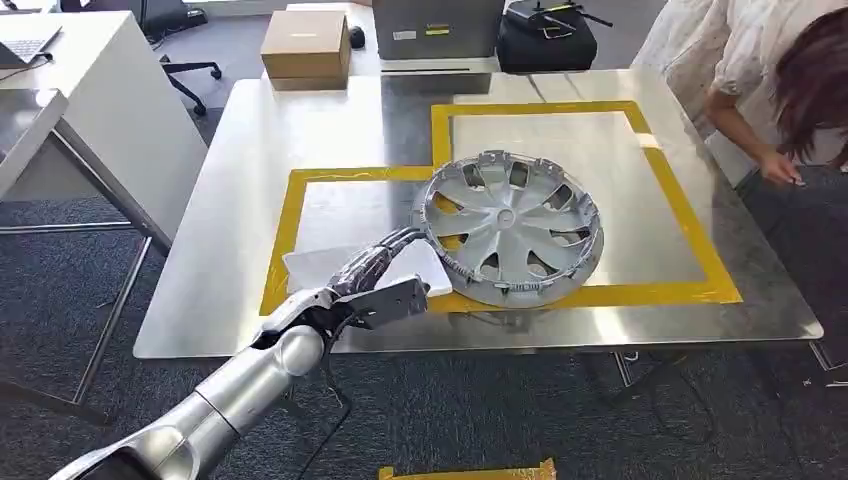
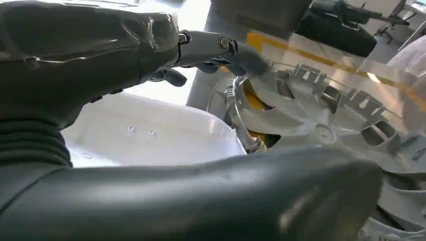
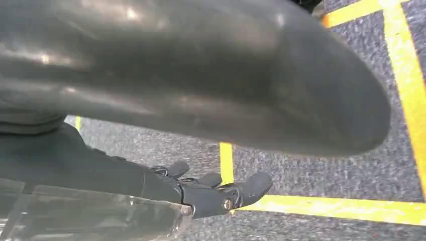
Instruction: Take the parts from the cabinet and place them on the table.
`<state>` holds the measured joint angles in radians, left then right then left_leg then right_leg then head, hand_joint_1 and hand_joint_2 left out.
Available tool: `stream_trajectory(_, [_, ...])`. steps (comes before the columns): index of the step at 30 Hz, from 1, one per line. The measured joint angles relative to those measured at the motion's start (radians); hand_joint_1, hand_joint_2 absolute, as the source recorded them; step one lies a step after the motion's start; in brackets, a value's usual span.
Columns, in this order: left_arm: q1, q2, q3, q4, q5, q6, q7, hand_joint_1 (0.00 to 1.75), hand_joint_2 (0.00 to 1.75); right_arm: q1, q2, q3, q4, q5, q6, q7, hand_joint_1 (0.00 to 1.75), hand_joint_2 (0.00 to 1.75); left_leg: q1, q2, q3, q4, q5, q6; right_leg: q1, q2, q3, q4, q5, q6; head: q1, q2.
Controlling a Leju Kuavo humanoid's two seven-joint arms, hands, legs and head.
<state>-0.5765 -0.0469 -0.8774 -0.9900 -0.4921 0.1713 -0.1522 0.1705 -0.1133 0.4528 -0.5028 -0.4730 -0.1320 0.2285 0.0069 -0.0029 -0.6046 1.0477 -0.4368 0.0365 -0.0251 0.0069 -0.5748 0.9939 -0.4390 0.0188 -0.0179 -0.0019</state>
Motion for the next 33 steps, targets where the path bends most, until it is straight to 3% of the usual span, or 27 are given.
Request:
stream_trajectory(1, [0.0,0.0,0.007,-0.011,0.0,0.0,0.0,0.0,0.0,0.001,0.001,0.004,-0.008,0.0,0.0,0.0,0.0,0.0,-0.006,0.001,0.019,-0.033,-0.015,0.008,0.009,0.0,-0.003,0.002,-0.001,0.003,0.003,0.0])
stream_trajectory(3, [0.004,0.001,0.009,-0.023,0.0,-0.002,0.0,0.0,0.0,0.003,-0.003,0.006,-0.015,0.0,0.0,0.0,0.0,0.0,-0.011,0.001,0.015,-0.038,-0.015,0.008,0.004,-0.001,-0.007,0.001,0.001,0.009,0.001,0.0])
stream_trajectory(4, [0.007,0.002,0.013,-0.029,0.015,-0.002,-0.001,0.0,0.0,0.005,-0.005,0.008,-0.016,-0.009,-0.003,0.0,0.0,0.0,-0.014,0.001,0.014,-0.039,-0.015,0.01,0.001,-0.001,-0.006,-0.003,0.002,0.018,0.001,0.0])
stream_trajectory(6, [0.026,0.004,0.028,-0.075,0.085,0.006,-0.011,0.0,0.0,0.011,-0.013,0.024,-0.034,-0.052,-0.017,0.006,0.0,0.0,-0.004,0.003,0.036,-0.066,0.001,0.02,0.0,-0.003,-0.012,0.007,-0.006,0.025,0.001,0.0])
stream_trajectory(8, [0.045,0.011,0.036,-0.165,0.159,0.008,-0.014,0.0,0.0,0.023,-0.024,0.046,-0.056,-0.093,-0.037,0.014,0.0,0.0,-0.004,0.002,0.036,-0.07,0.006,0.03,0.001,-0.003,-0.058,0.106,-0.059,0.014,0.005,0.0])
stream_trajectory(9, [0.064,0.021,0.041,-0.222,0.206,0.013,-0.019,0.0,0.0,0.03,-0.034,0.059,-0.068,-0.12,-0.054,0.018,0.0,0.0,-0.006,0.002,0.036,-0.07,0.006,0.03,0.001,-0.003,-0.101,0.2,-0.094,0.009,0.005,0.0])
stream_trajectory(10, [0.085,0.03,0.045,-0.27,0.248,0.019,-0.023,0.0,0.0,0.037,-0.041,0.071,-0.081,-0.145,-0.068,0.022,0.0,0.0,-0.008,0.002,0.035,-0.069,0.005,0.03,0.001,-0.003,-0.137,0.275,-0.118,0.01,0.005,0.0])
stream_trajectory(11, [0.115,0.041,0.05,-0.334,0.311,0.027,-0.035,0.0,0.0,0.045,-0.05,0.087,-0.097,-0.175,-0.085,0.023,0.0,0.0,-0.008,0.002,0.035,-0.069,0.004,0.03,0.0,-0.004,-0.161,0.32,-0.124,0.015,0.005,0.0])
stream_trajectory(12, [0.146,0.06,0.062,-0.406,0.382,0.031,-0.05,0.0,0.0,0.052,-0.06,0.105,-0.112,-0.204,-0.098,0.024,0.0,0.0,-0.008,0.002,0.035,-0.069,0.003,0.03,0.0,-0.004,-0.157,0.308,-0.114,0.023,0.005,0.0])
stream_trajectory(13, [0.162,0.071,0.068,-0.46,0.444,0.036,-0.069,0.0,0.0,0.057,-0.068,0.124,-0.124,-0.231,-0.107,0.024,0.0,0.0,-0.008,0.0,0.035,-0.068,0.002,0.028,-0.002,-0.005,-0.13,0.247,-0.086,0.035,0.005,0.0])
stream_trajectory(15, [0.182,0.089,0.077,-0.536,0.532,0.048,-0.1,0.0,0.0,0.057,-0.083,0.157,-0.139,-0.273,-0.119,0.021,0.0,0.0,-0.006,-0.006,0.036,-0.06,-0.003,0.02,-0.006,-0.005,-0.039,0.063,-0.016,0.054,0.006,0.0])
stream_trajectory(16, [0.213,0.11,0.089,-0.594,0.566,0.057,-0.124,0.0,0.0,0.053,-0.09,0.173,-0.147,-0.298,-0.122,0.014,0.0,0.0,-0.012,-0.004,0.032,-0.052,-0.01,0.011,-0.007,-0.006,-0.012,0.005,-0.01,0.05,0.009,0.0])
stream_trajectory(17, [0.252,0.129,0.1,-0.642,0.603,0.066,-0.157,0.0,0.0,0.052,-0.095,0.195,-0.154,-0.327,-0.124,0.008,0.0,0.0,-0.016,-0.003,0.03,-0.045,-0.017,0.005,-0.003,0.0,-0.008,0.006,-0.006,0.033,0.006,0.0])
stream_trajectory(18, [0.282,0.147,0.109,-0.683,0.646,0.074,-0.195,0.0,0.0,0.049,-0.108,0.228,-0.162,-0.365,-0.128,-0.001,0.0,0.0,-0.016,-0.001,0.03,-0.045,-0.017,0.003,-0.002,0.001,-0.009,0.009,-0.007,0.027,0.0,0.0])
stream_trajectory(20, [0.32,0.179,0.116,-0.729,0.695,0.08,-0.245,0.0,0.0,0.046,-0.121,0.287,-0.166,-0.426,-0.134,-0.02,0.0,0.0,-0.01,-0.001,0.03,-0.045,-0.016,-0.004,0.003,0.0,-0.01,0.008,-0.006,0.015,0.001,0.0])
stream_trajectory(21, [0.333,0.196,0.12,-0.744,0.712,0.08,-0.263,0.0,0.0,0.042,-0.125,0.314,-0.169,-0.452,-0.137,-0.03,0.0,0.0,-0.007,-0.003,0.027,-0.04,-0.022,-0.009,-0.006,-0.001,-0.007,0.005,-0.003,0.007,0.001,0.0])
stream_trajectory(22, [0.346,0.214,0.125,-0.754,0.728,0.079,-0.277,0.0,0.0,0.037,-0.132,0.334,-0.172,-0.472,-0.142,-0.043,0.0,0.0,-0.005,-0.002,0.017,-0.018,-0.042,-0.017,-0.006,-0.001,-0.007,0.004,-0.004,0.006,0.0,0.0])
stream_trajectory(23, [0.359,0.235,0.134,-0.76,0.752,0.077,-0.298,0.0,0.0,0.029,-0.138,0.365,-0.174,-0.504,-0.145,-0.058,0.0,0.0,-0.003,-0.001,-0.008,0.045,-0.088,-0.024,-0.005,-0.001,-0.006,0.005,0.0,-0.002,-0.002,0.0])
stream_trajectory(25, [0.393,0.261,0.149,-0.76,0.775,0.076,-0.318,0.0,0.0,0.014,-0.146,0.415,-0.174,-0.557,-0.151,-0.084,0.0,0.0,0.0,-0.001,-0.07,0.193,-0.163,-0.032,-0.003,-0.001,-0.01,0.006,0.004,-0.007,-0.002,0.0])
stream_trajectory(26, [0.417,0.27,0.157,-0.759,0.784,0.071,-0.323,0.0,0.0,0.006,-0.15,0.439,-0.174,-0.581,-0.151,-0.095,0.0,0.0,0.002,-0.001,-0.094,0.249,-0.184,-0.034,-0.001,0.0,-0.013,0.006,0.005,-0.008,-0.002,0.0])
stream_trajectory(27, [0.438,0.281,0.166,-0.759,0.787,0.066,-0.328,0.0,0.0,0.001,-0.153,0.467,-0.173,-0.603,-0.151,-0.103,0.0,0.0,0.003,-0.001,-0.092,0.254,-0.177,-0.034,0.0,0.0,-0.015,0.007,0.006,-0.008,-0.002,0.0])
stream_trajectory(28, [0.454,0.288,0.173,-0.759,0.786,0.066,-0.333,0.0,0.0,-0.004,-0.156,0.49,-0.173,-0.616,-0.151,-0.11,0.0,0.0,0.004,0.0,-0.069,0.217,-0.152,-0.031,0.001,0.0,-0.016,0.007,0.007,-0.011,-0.002,0.0])
stream_trajectory(30, [0.478,0.3,0.187,-0.759,0.785,0.06,-0.332,0.0,0.0,-0.014,-0.159,0.527,-0.173,-0.637,-0.151,-0.116,0.0,0.0,0.003,0.0,0.027,0.053,-0.079,-0.022,0.002,0.0,-0.016,0.006,0.01,-0.007,-0.002,0.0])
stream_trajectory(31, [0.487,0.304,0.192,-0.759,0.779,0.056,-0.328,0.0,0.0,-0.021,-0.161,0.544,-0.173,-0.648,-0.149,-0.119,0.0,0.0,0.002,-0.001,0.077,-0.027,-0.061,-0.013,0.002,0.0,-0.015,0.006,0.012,-0.004,-0.002,0.0])
stream_trajectory(32, [0.497,0.307,0.198,-0.759,0.772,0.054,-0.326,0.0,0.0,-0.028,-0.163,0.559,-0.173,-0.657,-0.146,-0.122,0.0,0.0,-0.005,-0.001,0.083,-0.044,-0.066,-0.011,0.011,0.0,-0.018,0.008,0.016,0.002,-0.001,0.0])
stream_trajectory(33, [0.508,0.309,0.205,-0.759,0.765,0.053,-0.325,0.0,0.0,-0.035,-0.17,0.577,-0.173,-0.667,-0.144,-0.128,0.0,0.0,-0.007,-0.001,0.078,-0.044,-0.061,-0.006,0.007,0.0,-0.02,0.007,0.02,0.008,-0.001,0.0])
